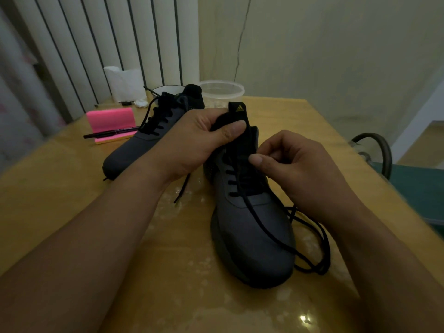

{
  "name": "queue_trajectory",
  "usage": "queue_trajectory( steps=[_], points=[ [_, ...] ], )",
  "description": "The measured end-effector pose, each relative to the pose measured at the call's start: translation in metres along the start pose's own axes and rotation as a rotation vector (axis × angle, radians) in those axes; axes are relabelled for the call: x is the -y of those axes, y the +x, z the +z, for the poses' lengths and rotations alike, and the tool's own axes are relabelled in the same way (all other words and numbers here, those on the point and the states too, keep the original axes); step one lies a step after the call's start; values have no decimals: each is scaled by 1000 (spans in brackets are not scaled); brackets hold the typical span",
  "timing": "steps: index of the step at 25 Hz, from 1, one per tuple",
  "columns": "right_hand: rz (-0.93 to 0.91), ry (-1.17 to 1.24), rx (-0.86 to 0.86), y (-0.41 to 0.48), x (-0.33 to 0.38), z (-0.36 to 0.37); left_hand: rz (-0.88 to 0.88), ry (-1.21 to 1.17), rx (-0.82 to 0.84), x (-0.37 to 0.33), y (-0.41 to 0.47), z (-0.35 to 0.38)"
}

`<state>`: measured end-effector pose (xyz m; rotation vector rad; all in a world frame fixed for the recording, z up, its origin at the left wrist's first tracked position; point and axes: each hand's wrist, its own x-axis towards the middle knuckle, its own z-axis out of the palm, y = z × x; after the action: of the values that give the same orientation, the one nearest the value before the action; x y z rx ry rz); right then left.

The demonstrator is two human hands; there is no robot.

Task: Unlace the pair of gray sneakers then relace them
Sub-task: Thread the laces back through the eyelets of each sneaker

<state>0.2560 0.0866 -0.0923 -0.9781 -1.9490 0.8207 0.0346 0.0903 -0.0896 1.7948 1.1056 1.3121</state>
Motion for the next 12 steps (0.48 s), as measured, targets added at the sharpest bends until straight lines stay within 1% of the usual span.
queue_trajectory(
  steps=[2,5,10,12],
  points=[
    [9,-26,9,-1,2,-1,3,16,2,0,0,-1],
    [46,35,46,-3,9,-2,12,47,0,1,1,0],
    [290,324,51,-4,11,11,31,142,-49,0,0,9],
    [345,398,32,-3,11,17,38,192,-90,-2,0,11]
  ],
)
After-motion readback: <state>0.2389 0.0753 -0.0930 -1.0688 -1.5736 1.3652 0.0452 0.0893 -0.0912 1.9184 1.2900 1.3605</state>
